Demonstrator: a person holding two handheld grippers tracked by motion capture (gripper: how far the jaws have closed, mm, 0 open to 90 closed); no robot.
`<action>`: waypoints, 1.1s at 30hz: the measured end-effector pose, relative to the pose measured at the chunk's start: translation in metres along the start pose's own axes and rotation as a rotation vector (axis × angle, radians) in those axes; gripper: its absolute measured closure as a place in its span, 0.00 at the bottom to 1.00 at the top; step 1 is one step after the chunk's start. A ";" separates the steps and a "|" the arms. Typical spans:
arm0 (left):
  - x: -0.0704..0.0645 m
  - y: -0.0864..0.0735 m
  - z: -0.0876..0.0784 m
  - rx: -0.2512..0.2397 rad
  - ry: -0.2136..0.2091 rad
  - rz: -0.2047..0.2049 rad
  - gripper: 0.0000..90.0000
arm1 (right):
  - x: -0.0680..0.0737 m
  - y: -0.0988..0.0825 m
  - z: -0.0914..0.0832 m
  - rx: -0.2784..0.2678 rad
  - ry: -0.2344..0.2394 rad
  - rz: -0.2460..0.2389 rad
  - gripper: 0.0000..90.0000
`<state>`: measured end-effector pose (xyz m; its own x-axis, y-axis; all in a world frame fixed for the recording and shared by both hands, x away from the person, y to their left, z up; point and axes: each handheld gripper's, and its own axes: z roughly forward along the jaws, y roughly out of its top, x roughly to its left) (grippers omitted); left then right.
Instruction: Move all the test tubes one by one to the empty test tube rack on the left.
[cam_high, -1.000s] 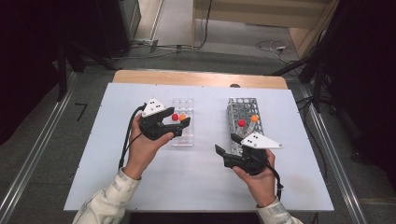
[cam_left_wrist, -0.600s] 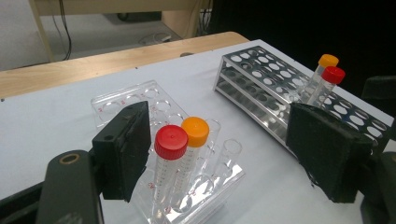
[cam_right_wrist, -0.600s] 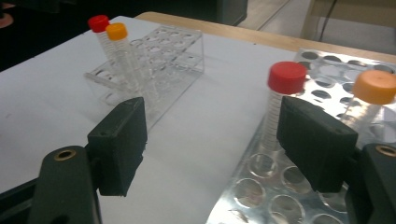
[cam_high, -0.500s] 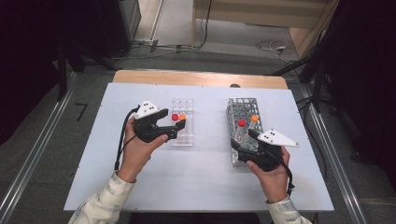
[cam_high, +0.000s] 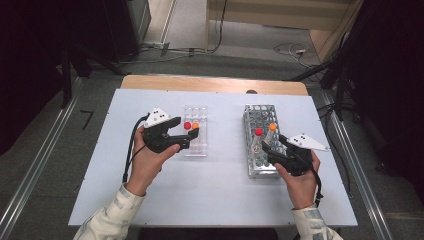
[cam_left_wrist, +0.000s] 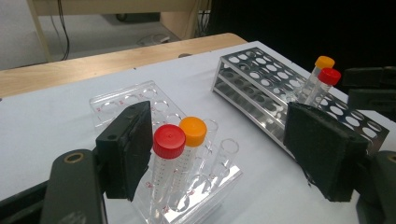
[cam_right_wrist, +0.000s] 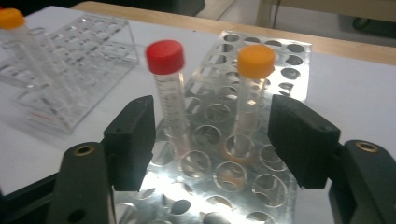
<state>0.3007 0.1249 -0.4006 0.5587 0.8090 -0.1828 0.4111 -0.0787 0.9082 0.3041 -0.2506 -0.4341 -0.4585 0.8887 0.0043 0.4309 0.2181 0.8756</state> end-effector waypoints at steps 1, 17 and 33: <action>0.000 0.000 0.000 0.003 -0.002 0.001 0.28 | -0.002 0.000 0.002 0.002 -0.008 0.000 0.39; -0.002 0.000 0.003 0.004 -0.010 0.002 0.29 | -0.020 0.007 0.033 0.058 -0.011 -0.011 0.71; -0.003 0.000 0.002 0.003 -0.008 0.004 0.29 | -0.019 0.027 0.012 -0.018 -0.013 -0.012 0.80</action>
<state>0.3004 0.1208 -0.4010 0.5661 0.8039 -0.1825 0.4107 -0.0832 0.9080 0.3338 -0.2564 -0.4170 -0.4529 0.8915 -0.0123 0.4112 0.2210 0.8844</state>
